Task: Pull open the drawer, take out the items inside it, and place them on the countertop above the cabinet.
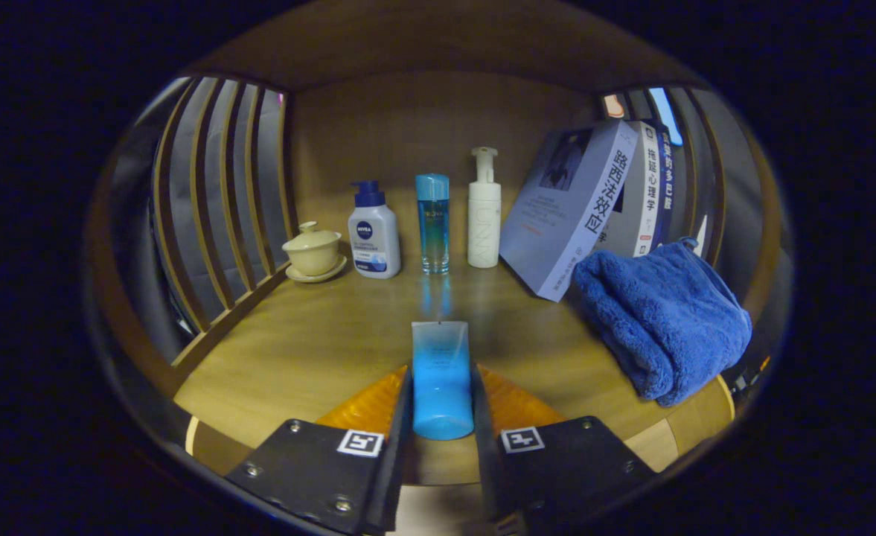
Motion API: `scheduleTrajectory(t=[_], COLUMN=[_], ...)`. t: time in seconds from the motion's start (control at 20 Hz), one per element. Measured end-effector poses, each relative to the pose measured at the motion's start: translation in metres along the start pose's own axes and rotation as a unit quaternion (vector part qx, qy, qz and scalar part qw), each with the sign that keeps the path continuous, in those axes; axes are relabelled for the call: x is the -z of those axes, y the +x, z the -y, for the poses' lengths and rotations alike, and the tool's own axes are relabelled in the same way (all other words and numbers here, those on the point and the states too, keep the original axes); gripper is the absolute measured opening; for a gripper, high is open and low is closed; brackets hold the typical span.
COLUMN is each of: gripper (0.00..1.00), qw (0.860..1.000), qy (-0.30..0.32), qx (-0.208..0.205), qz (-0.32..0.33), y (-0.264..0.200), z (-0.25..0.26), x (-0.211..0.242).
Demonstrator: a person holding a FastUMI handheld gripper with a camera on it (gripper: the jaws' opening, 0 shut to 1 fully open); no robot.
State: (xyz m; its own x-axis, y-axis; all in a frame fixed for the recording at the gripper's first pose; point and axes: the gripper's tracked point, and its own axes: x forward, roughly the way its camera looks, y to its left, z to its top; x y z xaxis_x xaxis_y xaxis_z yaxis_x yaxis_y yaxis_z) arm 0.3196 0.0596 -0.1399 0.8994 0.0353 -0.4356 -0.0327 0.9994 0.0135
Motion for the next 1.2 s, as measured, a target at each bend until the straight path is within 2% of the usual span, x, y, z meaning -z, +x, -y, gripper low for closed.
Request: scheduleTrajectory(t=[0.1, 0.25, 0.3, 0.8, 1.2], gripper=[0.69, 0.95, 0.97, 0.98, 0.98], qw=[1.000, 1.000, 1.000, 1.000, 0.998], qy=[0.002, -0.007, -0.008, 0.008, 0.027], qx=[-0.020, -0.005, -0.010, -0.028, -0.055], qz=[-0.001, -0.004, -0.009, 0.003, 0.018], y=[-0.003, -0.008, -0.011, -0.068, -0.142], z=[-0.010, -0.006, -0.008, 0.003, 0.015], x=[0.000, 0.002, 0.005, -0.002, 0.003])
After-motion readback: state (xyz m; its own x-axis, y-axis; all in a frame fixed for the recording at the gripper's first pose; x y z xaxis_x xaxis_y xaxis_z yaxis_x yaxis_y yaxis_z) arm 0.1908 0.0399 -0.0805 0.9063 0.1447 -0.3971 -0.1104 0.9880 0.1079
